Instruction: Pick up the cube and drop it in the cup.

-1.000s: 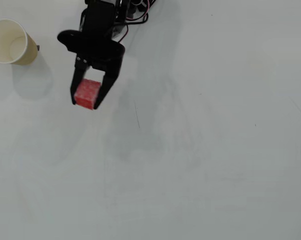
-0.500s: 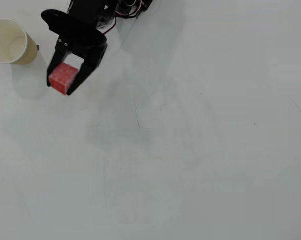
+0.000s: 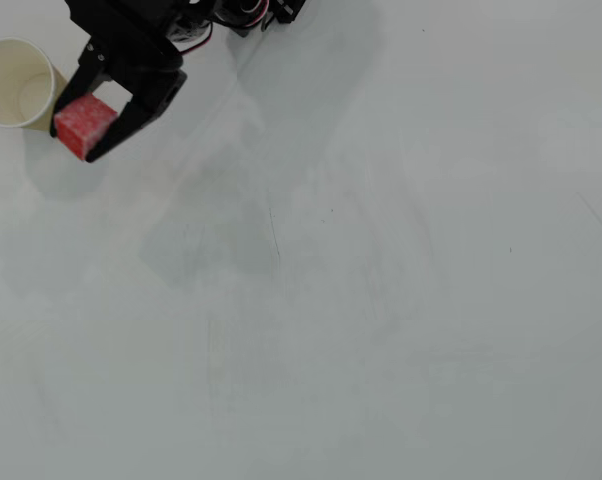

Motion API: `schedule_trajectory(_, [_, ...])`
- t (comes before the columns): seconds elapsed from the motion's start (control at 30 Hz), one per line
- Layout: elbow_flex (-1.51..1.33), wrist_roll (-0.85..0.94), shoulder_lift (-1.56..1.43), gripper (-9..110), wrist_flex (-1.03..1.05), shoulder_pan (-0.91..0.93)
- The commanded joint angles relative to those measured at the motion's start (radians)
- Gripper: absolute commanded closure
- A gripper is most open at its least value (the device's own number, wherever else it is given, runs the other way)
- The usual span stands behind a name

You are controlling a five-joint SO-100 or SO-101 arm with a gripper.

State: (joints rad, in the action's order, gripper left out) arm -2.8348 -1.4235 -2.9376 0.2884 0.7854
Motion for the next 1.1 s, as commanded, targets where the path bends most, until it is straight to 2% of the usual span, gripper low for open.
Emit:
schedule_trajectory(0.0, [0.046,0.002,-0.031,91,-0.006,0.064])
schedule_trajectory(0.27, [0.046,0.002,0.0,92,-0.031,0.193])
schedule_trajectory(1.07, [0.003,-0.011,0.008,93,0.028,0.362])
